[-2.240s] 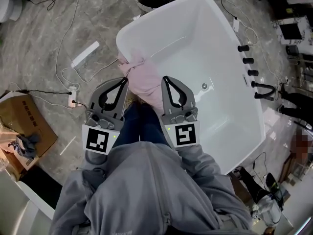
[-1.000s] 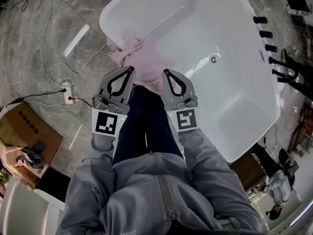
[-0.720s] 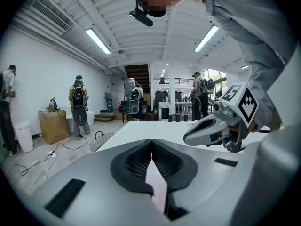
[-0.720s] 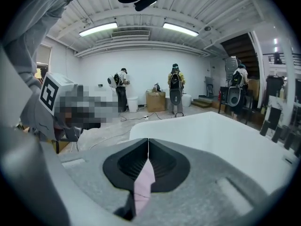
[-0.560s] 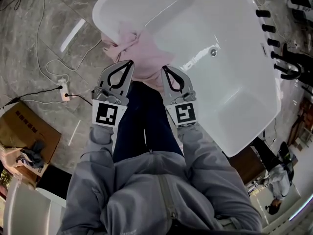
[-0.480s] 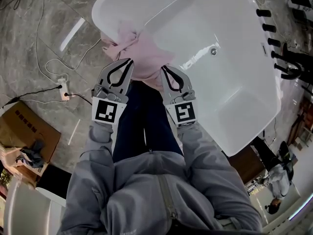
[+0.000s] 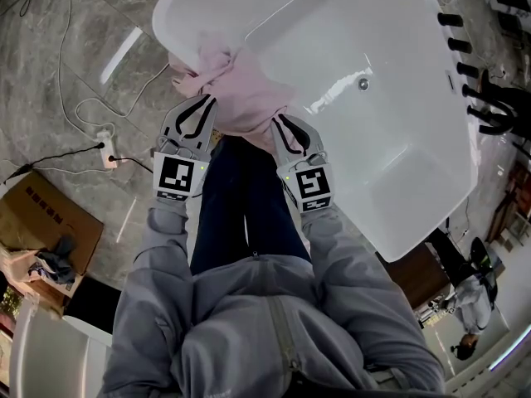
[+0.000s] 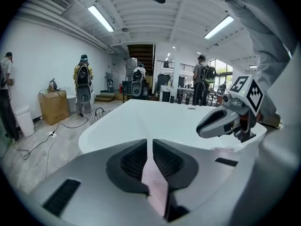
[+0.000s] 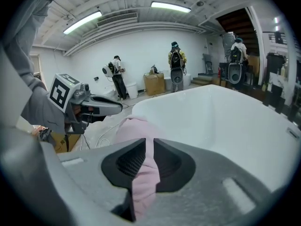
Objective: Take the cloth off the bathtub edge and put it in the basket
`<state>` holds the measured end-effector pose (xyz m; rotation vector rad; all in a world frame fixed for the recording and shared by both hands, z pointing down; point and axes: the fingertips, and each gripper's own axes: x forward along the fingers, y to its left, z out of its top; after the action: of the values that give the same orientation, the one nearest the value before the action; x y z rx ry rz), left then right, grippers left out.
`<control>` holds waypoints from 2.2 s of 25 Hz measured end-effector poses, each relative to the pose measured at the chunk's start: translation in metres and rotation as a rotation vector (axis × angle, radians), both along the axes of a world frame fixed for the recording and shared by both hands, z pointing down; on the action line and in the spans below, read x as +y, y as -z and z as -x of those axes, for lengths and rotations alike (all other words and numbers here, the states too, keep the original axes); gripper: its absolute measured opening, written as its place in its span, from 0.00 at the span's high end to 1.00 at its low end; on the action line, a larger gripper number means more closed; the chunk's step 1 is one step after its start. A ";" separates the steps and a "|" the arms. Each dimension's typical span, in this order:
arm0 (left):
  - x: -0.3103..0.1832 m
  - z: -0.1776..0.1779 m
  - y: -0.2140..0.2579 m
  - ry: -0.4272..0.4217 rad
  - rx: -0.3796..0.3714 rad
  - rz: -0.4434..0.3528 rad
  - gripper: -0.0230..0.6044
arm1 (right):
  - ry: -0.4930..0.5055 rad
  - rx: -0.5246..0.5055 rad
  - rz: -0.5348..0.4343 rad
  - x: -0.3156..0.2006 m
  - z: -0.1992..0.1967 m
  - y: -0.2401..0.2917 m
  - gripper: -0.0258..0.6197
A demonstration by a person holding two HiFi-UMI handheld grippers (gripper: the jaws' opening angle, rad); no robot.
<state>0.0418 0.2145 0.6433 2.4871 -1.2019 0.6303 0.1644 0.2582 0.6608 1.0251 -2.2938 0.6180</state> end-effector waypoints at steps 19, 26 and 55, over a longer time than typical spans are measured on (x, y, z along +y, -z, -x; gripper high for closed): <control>-0.009 0.016 -0.051 -0.026 -0.062 0.215 0.57 | -0.165 -0.021 0.280 0.031 -0.041 -0.055 0.48; -0.011 0.019 -0.067 -0.056 -0.098 0.289 0.51 | -0.155 0.028 0.405 0.066 -0.057 -0.074 0.45; 0.051 -0.037 -0.093 -0.267 -0.065 0.630 0.71 | 0.132 0.274 0.385 0.063 -0.023 -0.080 0.66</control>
<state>0.0785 0.2656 0.7363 2.0964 -0.5597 0.9857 0.1872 0.3216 0.7409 0.7181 -1.8913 0.7747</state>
